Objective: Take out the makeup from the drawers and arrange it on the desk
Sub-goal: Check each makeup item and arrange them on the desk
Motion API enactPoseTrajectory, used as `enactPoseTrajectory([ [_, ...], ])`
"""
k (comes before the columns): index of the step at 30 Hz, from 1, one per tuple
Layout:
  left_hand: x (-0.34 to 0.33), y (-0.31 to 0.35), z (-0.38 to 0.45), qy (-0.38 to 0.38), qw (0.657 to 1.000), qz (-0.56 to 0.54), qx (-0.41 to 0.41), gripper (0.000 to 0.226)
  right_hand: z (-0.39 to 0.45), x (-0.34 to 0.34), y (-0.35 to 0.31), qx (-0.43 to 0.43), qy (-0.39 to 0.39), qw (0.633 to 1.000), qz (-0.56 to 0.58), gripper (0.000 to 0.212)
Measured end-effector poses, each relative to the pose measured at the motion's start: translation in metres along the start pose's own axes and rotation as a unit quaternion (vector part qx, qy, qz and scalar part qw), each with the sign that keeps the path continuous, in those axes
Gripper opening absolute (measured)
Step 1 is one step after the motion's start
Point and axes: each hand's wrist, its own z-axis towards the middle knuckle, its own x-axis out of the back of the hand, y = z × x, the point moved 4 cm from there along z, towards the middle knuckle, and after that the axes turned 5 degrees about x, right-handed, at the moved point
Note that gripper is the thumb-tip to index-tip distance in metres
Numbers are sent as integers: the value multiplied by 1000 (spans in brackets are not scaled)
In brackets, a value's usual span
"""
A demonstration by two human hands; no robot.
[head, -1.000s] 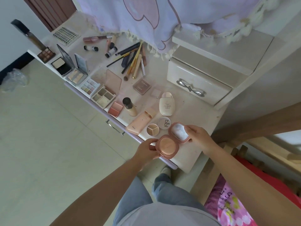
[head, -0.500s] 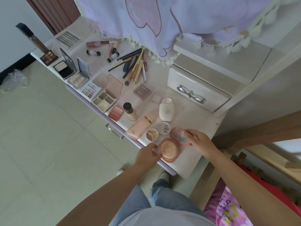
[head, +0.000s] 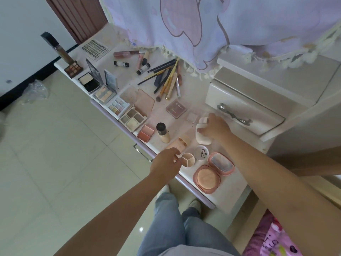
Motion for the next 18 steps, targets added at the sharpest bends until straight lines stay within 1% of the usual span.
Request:
enactPoseTrajectory([
  [2,9,2,4,-2,1000,-4,-16,24,14,-3,-1,-40,8,999,16,71],
  [4,15,2,7,-15,999,-4,-33,26,20,-5,-2,-54,5,998,34,71],
  [6,18,1,11,-30,998,-9,-46,26,21,-5,-1,-62,11,995,77,66],
  [8,19,2,13,-48,997,-13,-63,26,18,2,2,-69,34,990,118,56],
  [9,18,4,15,-59,995,-14,-74,26,13,8,2,-71,46,989,121,52],
  [11,14,13,18,-85,992,-17,-95,33,0,26,4,-73,71,988,119,49],
  [12,12,21,21,-94,990,-18,-107,40,-8,36,6,-79,87,984,135,46],
  [13,10,30,25,-96,988,-18,-121,50,-18,46,7,-88,102,976,173,41],
  [15,10,55,31,-78,982,-13,-170,72,-43,68,7,-105,128,942,293,28],
  [17,19,89,32,-39,966,-14,-256,80,-71,90,3,-116,143,904,386,20],
  [18,26,108,29,-15,949,-20,-313,78,-84,101,0,-120,150,887,421,17],
])
